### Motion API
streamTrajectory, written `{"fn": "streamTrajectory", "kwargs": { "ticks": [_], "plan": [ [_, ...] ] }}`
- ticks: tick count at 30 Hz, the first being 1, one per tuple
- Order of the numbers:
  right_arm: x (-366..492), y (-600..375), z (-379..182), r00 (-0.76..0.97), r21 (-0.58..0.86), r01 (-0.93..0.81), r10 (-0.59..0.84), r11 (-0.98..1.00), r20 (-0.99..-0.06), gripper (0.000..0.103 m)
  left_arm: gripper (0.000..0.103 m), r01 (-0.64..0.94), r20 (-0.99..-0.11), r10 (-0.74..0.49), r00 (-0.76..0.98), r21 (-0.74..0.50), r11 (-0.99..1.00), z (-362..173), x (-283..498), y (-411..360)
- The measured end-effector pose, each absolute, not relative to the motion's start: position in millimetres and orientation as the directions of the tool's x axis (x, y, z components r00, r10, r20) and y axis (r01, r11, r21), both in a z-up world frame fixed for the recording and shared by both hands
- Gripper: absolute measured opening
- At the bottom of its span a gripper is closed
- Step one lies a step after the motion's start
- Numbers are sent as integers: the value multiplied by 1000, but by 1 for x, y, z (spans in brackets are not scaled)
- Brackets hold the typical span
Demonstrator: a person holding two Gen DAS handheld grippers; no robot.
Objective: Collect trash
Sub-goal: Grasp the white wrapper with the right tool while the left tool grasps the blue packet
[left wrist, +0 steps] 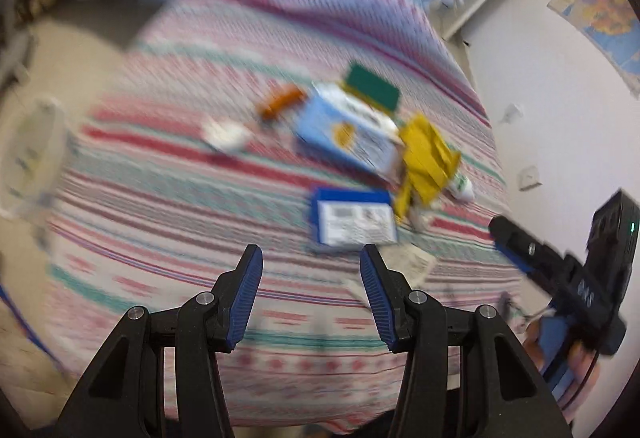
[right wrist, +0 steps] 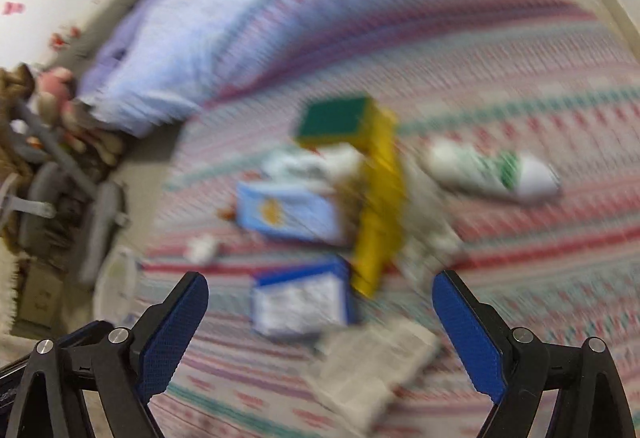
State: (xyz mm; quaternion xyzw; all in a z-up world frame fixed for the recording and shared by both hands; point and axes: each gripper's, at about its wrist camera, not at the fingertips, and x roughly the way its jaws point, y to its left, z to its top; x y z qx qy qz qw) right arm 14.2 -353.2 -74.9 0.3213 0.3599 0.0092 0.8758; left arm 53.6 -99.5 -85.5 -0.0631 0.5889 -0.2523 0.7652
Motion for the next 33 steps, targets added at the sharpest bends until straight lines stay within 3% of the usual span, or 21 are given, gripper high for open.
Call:
{"fn": "streamTrajectory", "kwargs": {
  "ticks": [8, 12, 22, 24, 26, 27, 29, 33],
  "plan": [
    [-8, -351, -141, 664, 685, 320, 360, 655, -655, 93, 53, 267, -839, -529, 122, -486, 832, -134, 71, -101],
    [-19, -342, -152, 682, 674, 346, 319, 653, -659, 92, 54, 268, -815, -569, 112, -526, 807, -142, 84, -110],
    [-24, -333, -183, 702, 728, 404, 322, 555, -635, 70, 54, 272, -818, -572, 57, -538, 798, -173, 93, -139],
    [-23, -330, -182, 716, 739, 390, 323, 550, -619, 61, 49, 269, -818, -572, 69, -537, 800, -176, 95, -141],
    [-20, -325, -182, 716, 749, 386, 337, 538, -611, 32, 36, 285, -823, -564, 71, -525, 802, -177, 95, -145],
    [-18, -323, -183, 713, 748, 390, 338, 537, -614, 26, 31, 284, -823, -563, 72, -524, 803, -177, 94, -146],
    [-17, -322, -185, 717, 749, 394, 331, 532, -613, 17, 27, 270, -815, -575, 70, -539, 798, -177, 96, -145],
    [-17, -322, -179, 734, 755, 386, 320, 529, -599, 15, 24, 251, -803, -592, 73, -559, 790, -173, 96, -131]
  ]
}}
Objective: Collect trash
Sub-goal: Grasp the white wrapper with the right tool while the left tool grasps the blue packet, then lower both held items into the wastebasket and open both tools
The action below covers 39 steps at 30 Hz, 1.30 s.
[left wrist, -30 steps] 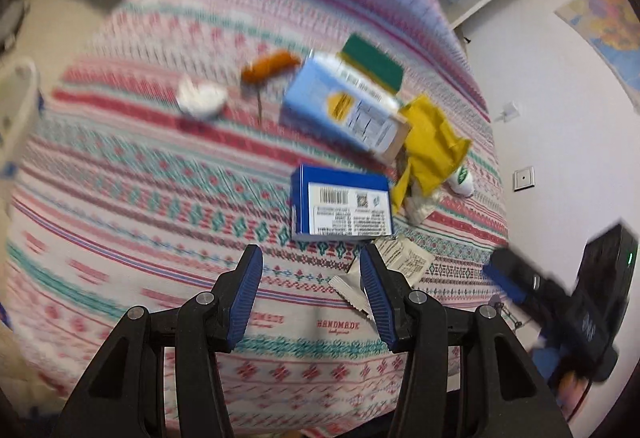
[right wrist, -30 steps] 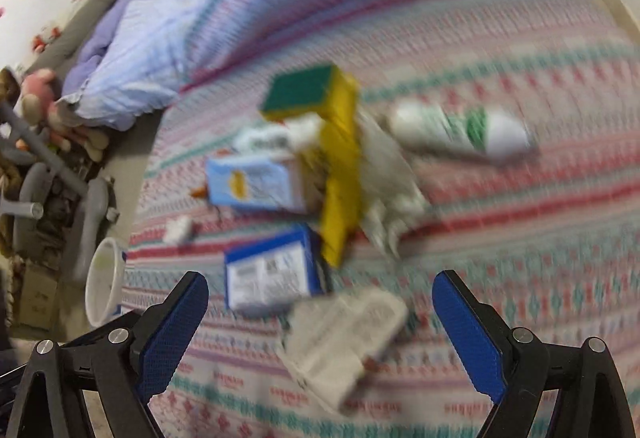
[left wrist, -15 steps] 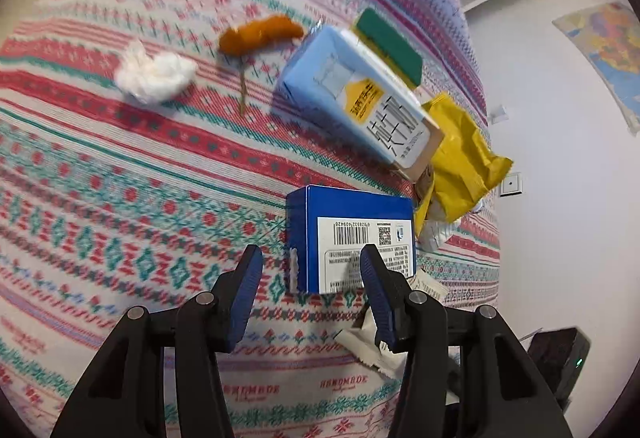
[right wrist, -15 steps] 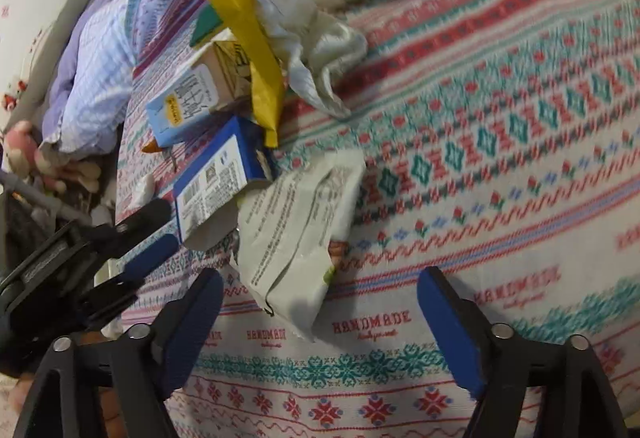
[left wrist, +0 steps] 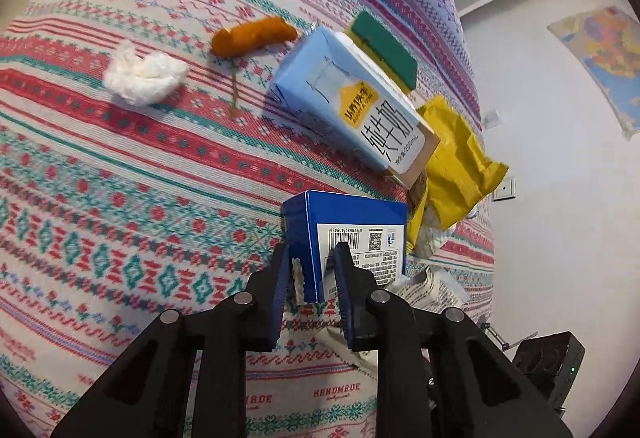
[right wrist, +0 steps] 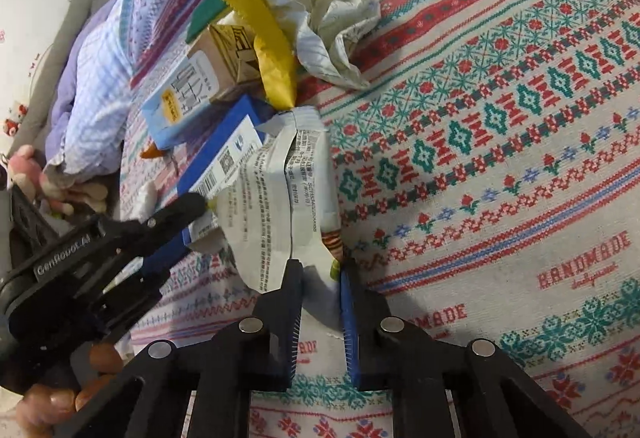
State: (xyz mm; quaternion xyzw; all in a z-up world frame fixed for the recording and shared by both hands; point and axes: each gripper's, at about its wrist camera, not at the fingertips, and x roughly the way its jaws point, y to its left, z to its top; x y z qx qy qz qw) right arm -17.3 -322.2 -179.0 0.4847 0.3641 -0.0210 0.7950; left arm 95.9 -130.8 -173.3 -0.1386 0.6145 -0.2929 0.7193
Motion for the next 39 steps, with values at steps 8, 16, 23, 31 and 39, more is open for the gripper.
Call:
{"fn": "streamTrajectory", "kwargs": {
  "ticks": [8, 16, 23, 31, 39],
  "plan": [
    [-6, -314, -160, 743, 745, 358, 311, 562, -592, 11, 23, 265, -804, -573, 161, -524, 809, -135, 94, -96],
    [8, -312, -145, 755, 746, 342, 306, 571, -580, 8, 23, 266, -799, -523, 296, -457, 849, -97, 94, -50],
    [25, -302, -130, 759, 741, 323, 306, 589, -574, 6, 23, 199, -760, -517, 395, -478, 855, -57, 103, 18],
    [43, -285, -112, 771, 746, 287, 317, 602, -552, 5, 23, 75, -751, -354, 557, -380, 922, -15, 125, 138],
    [68, -254, -92, 773, 748, 187, 375, 636, -512, 5, 23, -66, -789, -224, 571, -317, 946, -39, 154, 218]
  ]
}}
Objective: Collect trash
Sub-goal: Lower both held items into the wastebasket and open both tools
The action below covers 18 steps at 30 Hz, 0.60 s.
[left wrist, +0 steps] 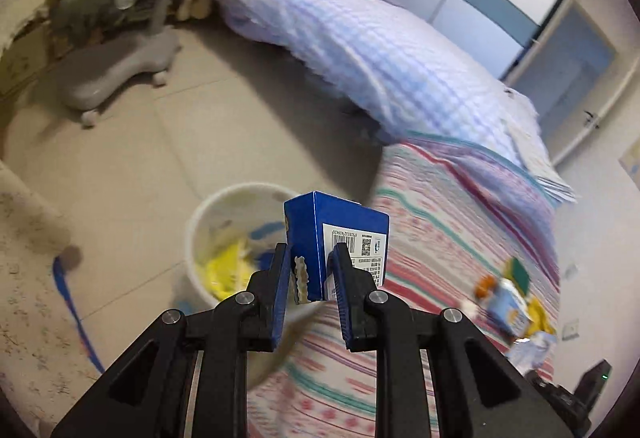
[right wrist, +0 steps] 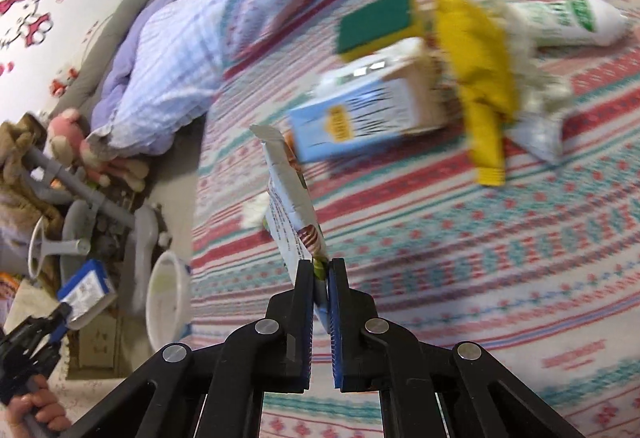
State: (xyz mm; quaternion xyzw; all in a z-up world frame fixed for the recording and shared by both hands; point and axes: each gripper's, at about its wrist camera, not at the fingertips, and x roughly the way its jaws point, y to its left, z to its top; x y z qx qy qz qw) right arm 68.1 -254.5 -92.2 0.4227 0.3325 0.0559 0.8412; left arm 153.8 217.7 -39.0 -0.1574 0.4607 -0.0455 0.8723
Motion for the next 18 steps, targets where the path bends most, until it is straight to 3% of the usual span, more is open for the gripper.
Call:
{"fn": "streamTrajectory", "kwargs": {
  "ticks": [10, 18],
  "plan": [
    [116, -181, -46, 744, 671, -2, 450, 742, -495, 5, 23, -152, -858, -146, 493, -250, 956, -115, 192, 237],
    [178, -97, -33, 664, 583, -139, 512, 800, -544, 5, 28, -174, -893, -101, 438, -194, 965, -167, 220, 246]
  ]
}}
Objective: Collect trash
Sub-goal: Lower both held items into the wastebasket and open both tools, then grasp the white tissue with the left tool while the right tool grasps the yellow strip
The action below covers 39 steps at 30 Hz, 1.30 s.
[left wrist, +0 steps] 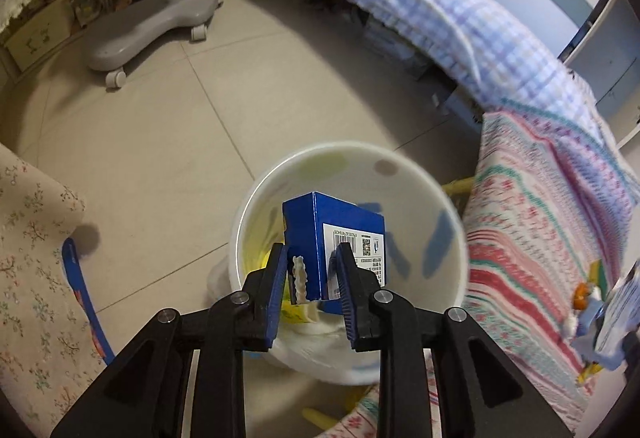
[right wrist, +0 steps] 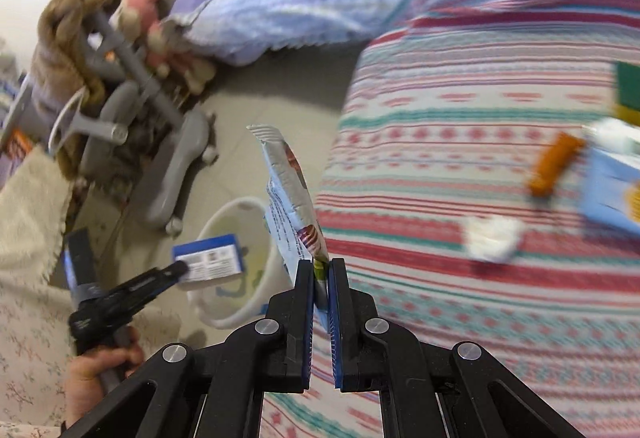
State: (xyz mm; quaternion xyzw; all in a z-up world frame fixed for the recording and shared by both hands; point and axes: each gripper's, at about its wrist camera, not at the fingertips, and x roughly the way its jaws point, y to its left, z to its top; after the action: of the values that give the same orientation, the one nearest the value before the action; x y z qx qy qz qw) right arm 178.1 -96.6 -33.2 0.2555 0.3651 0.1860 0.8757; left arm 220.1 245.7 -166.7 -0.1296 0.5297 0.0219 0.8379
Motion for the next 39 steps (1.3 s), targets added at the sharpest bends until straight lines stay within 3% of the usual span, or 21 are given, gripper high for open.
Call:
{"fn": "streamTrajectory", "kwargs": {
  "ticks": [4, 8, 14, 20, 21, 23, 25, 32, 39],
  "plan": [
    [200, -61, -31, 632, 540, -186, 521, 821, -574, 5, 28, -168, -899, -123, 421, -210, 963, -181, 226, 250],
    [221, -29, -29, 602, 497, -233, 525, 836, -601, 6, 38, -168, -893, -145, 427, -235, 957, -180, 221, 257],
    [253, 18, -36, 543, 439, -283, 520, 853, -660, 6, 38, -205, -870, -159, 466, -281, 938, -159, 194, 282],
    [291, 66, -55, 496, 363, -294, 466, 884, -732, 9, 38, -243, -874, -112, 474, -252, 937, -150, 164, 305],
    [297, 73, -59, 481, 358, -289, 458, 888, -748, 11, 38, -252, -875, -102, 474, -246, 936, -150, 160, 308],
    [302, 78, -64, 467, 353, -269, 442, 896, -766, 31, 38, -258, -876, -98, 473, -244, 935, -149, 154, 312],
    [296, 74, -64, 478, 374, -257, 453, 891, -752, 39, 38, -260, -876, -97, 472, -244, 934, -148, 150, 313],
    [263, 34, -44, 512, 426, -243, 488, 872, -707, 39, 38, -216, -865, -139, 483, -272, 938, -132, 146, 286],
    [217, -38, -22, 584, 477, -188, 488, 858, -649, 44, 41, -63, -849, -218, 482, -282, 957, -105, 147, 214]
  ]
}}
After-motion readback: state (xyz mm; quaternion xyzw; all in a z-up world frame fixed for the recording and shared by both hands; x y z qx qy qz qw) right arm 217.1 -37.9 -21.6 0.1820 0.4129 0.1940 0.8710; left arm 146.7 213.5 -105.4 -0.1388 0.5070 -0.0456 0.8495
